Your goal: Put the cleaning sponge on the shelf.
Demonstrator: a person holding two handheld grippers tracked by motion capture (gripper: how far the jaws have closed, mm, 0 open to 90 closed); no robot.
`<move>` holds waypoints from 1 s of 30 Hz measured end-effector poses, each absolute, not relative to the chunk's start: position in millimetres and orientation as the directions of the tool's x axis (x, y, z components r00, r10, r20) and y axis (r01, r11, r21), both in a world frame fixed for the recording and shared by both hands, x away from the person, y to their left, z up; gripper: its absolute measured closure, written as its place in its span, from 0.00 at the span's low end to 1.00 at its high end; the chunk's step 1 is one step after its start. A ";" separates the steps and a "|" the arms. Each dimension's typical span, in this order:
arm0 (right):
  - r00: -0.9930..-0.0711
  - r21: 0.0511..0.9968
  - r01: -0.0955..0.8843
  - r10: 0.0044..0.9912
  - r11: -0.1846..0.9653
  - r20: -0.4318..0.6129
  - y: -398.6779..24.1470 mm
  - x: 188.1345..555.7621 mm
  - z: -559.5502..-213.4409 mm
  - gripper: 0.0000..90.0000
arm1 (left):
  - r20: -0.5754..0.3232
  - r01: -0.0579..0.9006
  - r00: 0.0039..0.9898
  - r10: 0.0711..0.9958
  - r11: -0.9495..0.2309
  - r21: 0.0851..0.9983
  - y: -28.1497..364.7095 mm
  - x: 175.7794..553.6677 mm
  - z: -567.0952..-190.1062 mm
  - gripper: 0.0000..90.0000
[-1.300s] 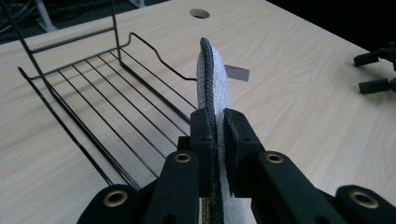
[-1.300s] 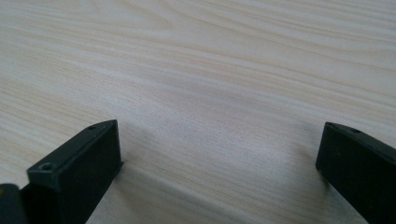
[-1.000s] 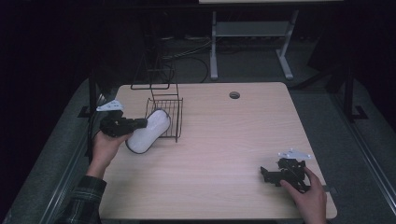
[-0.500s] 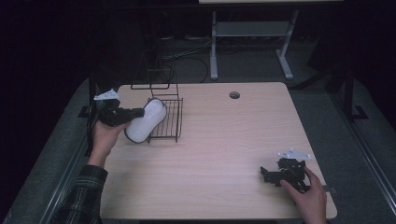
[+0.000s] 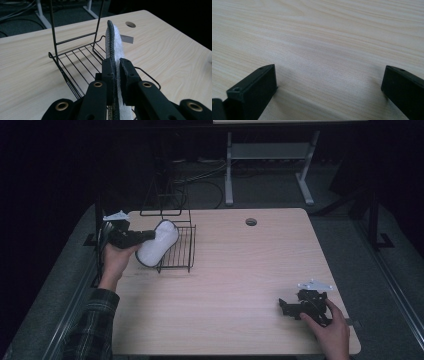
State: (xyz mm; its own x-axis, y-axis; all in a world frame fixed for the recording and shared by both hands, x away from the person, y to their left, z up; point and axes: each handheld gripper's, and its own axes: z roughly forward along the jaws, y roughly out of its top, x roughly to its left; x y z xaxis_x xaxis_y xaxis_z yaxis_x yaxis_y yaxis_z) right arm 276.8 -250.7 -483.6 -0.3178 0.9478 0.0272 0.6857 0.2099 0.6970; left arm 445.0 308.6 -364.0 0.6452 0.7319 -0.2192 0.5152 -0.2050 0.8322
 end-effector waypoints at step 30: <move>-0.318 0.697 0.686 0.948 0.210 0.027 -250.7 276.8 -483.5 0.00 | -0.264 0.568 0.614 0.744 -0.185 0.802 288.0 483.5 -394.9 0.91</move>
State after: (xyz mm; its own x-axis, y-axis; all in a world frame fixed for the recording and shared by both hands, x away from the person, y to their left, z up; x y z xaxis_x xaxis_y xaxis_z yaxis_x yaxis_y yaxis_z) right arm 276.8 -250.7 -483.5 -0.3176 0.9478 0.0274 0.6859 0.2097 0.6969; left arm 483.5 288.0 -394.9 0.6140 0.7439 -0.2638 0.5682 -0.1846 0.8019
